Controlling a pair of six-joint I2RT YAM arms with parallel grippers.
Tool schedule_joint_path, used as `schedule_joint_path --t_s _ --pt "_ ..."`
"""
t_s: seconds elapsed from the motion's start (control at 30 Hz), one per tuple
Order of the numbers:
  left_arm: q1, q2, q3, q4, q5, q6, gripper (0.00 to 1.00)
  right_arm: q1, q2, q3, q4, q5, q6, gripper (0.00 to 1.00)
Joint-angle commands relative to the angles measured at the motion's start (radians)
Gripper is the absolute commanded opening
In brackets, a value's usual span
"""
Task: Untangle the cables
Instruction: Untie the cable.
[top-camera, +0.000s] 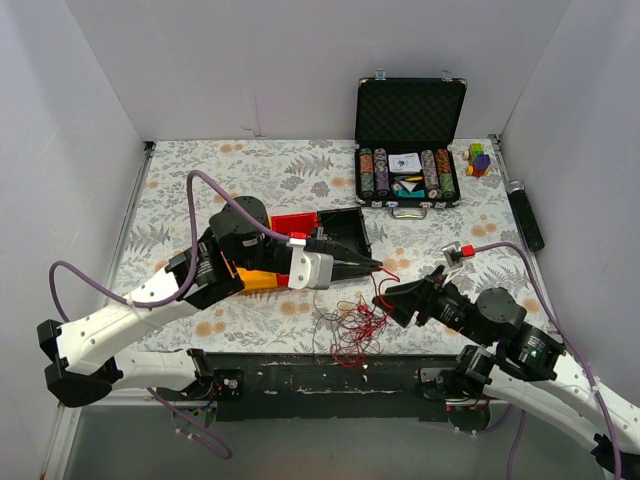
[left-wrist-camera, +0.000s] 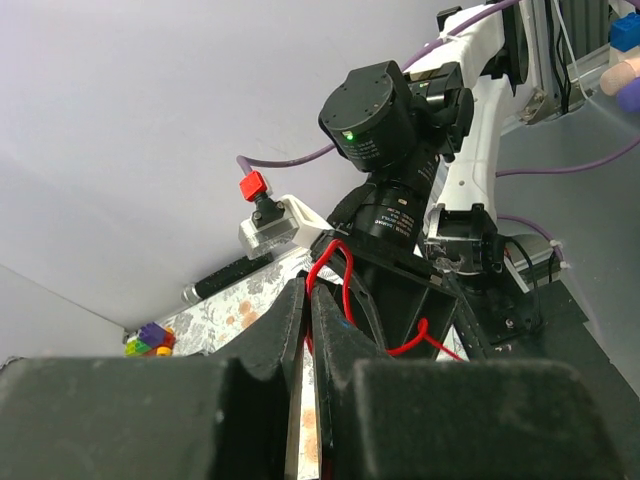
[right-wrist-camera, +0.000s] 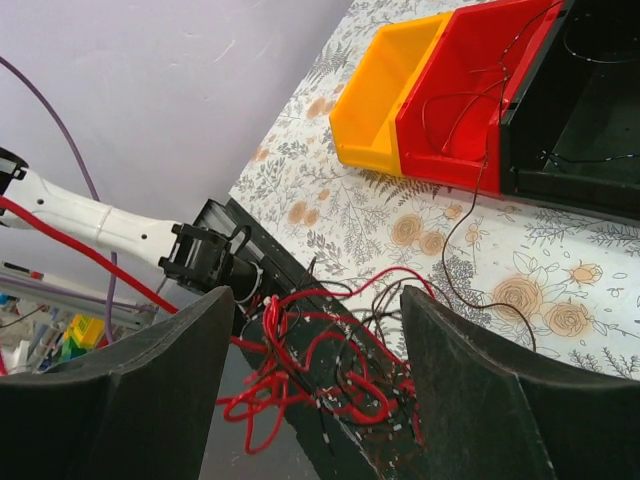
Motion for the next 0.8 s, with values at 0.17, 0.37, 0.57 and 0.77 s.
schedule_joint_path --t_s 0.17,0.37,0.57,0.77 --pt "-0.009 -0.01 -0.013 0.04 -0.015 0.021 0.0 0.001 -0.054 0.052 -0.054 0.074 -0.02 0.78" --pt "-0.01 -0.01 -0.023 0.046 -0.012 0.021 0.0 0.001 -0.063 0.055 -0.06 0.075 -0.02 0.79" --pt "-0.012 0.005 -0.013 0.051 -0.017 0.023 0.0 0.001 -0.002 0.056 -0.025 0.0 -0.035 0.79" --pt "-0.013 0.017 -0.017 0.069 -0.023 0.017 0.0 0.001 0.024 0.059 -0.014 -0.017 -0.049 0.8"
